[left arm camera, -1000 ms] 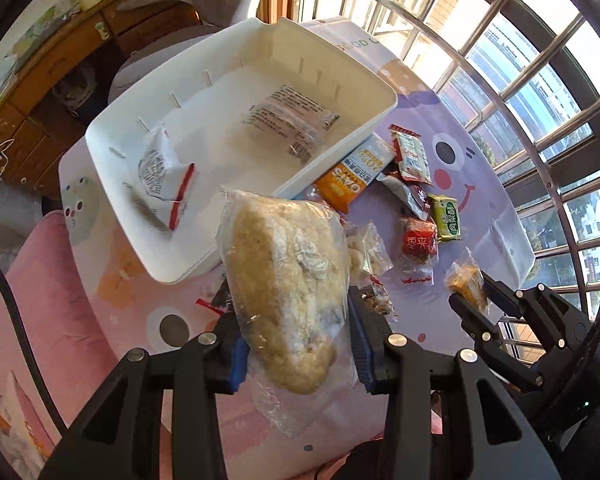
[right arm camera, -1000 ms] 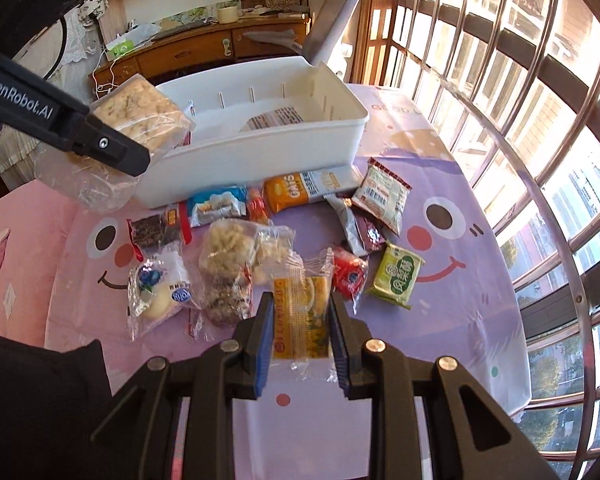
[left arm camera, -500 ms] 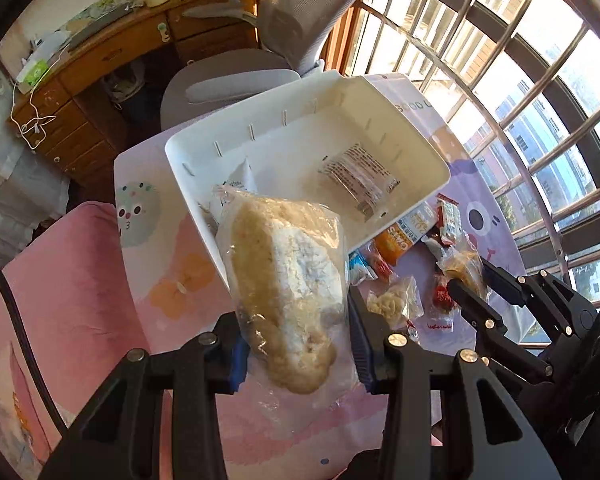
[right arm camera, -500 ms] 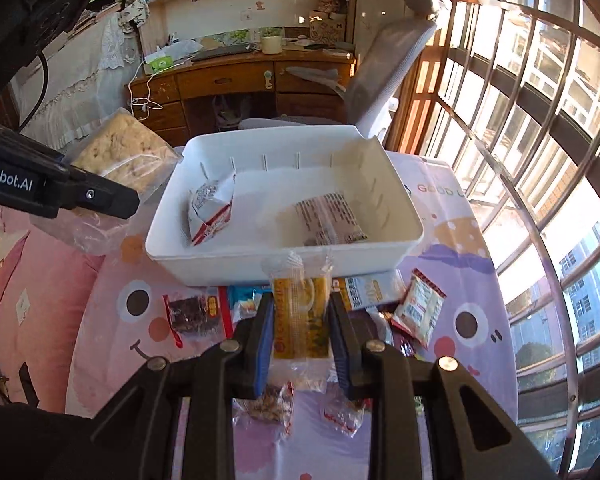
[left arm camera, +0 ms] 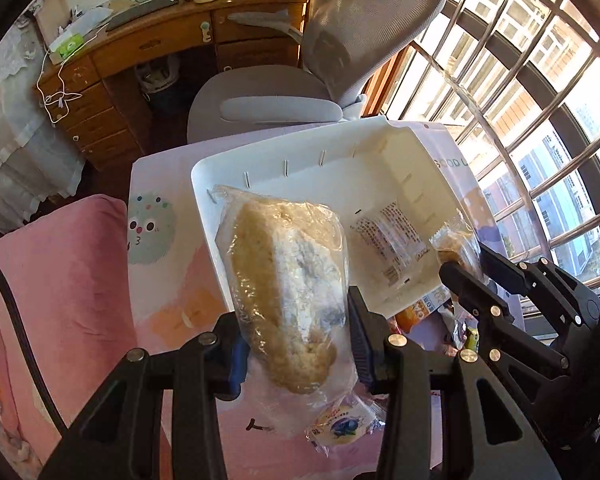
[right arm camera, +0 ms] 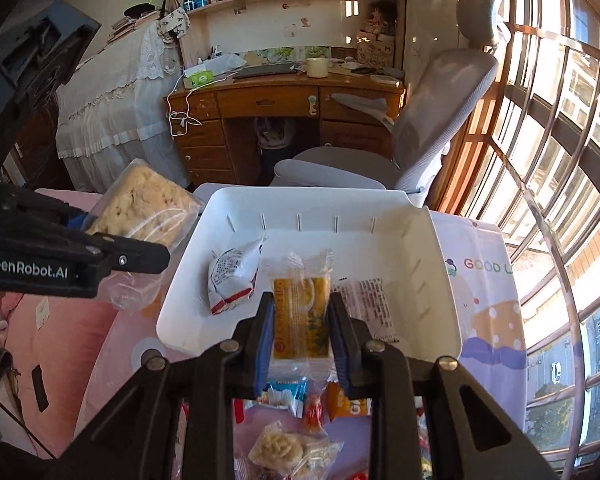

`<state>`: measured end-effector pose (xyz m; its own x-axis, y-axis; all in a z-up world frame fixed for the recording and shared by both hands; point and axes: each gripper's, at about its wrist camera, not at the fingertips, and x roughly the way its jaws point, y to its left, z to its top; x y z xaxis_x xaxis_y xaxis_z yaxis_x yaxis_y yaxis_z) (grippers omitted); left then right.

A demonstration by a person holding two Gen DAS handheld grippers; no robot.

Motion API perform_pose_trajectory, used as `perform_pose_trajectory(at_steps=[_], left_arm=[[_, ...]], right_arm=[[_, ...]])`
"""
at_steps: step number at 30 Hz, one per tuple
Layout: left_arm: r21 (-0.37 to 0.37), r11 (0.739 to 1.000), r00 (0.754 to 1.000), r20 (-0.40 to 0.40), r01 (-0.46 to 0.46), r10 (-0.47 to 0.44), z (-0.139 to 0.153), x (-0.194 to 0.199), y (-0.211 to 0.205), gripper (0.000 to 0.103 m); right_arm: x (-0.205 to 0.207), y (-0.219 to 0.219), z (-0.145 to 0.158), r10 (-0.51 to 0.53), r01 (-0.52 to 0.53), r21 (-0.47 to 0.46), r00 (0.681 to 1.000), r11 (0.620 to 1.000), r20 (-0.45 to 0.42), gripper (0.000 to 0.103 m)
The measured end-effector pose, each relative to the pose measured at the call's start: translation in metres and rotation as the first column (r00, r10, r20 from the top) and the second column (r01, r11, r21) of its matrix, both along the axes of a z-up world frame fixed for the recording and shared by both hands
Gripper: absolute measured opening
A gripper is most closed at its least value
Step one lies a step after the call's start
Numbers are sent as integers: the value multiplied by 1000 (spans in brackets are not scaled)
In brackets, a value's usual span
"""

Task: Organize snacks
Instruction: 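Carry both snacks into the white tray and open both tools, then move the left tool to the blueberry-print bag while the right tool moves to the green packet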

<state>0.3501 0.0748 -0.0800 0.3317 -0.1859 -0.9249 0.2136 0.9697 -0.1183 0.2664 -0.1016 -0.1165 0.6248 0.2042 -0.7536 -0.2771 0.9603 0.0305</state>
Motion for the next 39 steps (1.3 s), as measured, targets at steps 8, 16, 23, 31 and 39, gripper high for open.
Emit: perform_pose_trajectory(at_steps=[8, 16, 23, 31, 39], left_arm=[[-29, 999, 999, -2, -38, 38, -9, 15, -2, 43], [-27, 998, 999, -16, -49, 49, -11, 9, 2, 47], [-37, 999, 999, -16, -32, 32, -9, -16, 14, 48], [-39, 999, 1000, -8, 9, -10, -9, -66, 34, 48], [-60, 995, 997, -9, 76, -77, -15, -118, 55, 48]], right_arm=[[31, -8, -13, -10, 12, 29, 999, 1000, -51, 27], [32, -11, -20, -55, 62, 62, 993, 996, -107, 47], [12, -17, -14, -130, 143, 87, 982, 986, -135, 48], [-37, -22, -12, -250, 261, 67, 958, 963, -143, 50], [-98, -17, -14, -341, 353, 68, 929, 933, -146, 51]])
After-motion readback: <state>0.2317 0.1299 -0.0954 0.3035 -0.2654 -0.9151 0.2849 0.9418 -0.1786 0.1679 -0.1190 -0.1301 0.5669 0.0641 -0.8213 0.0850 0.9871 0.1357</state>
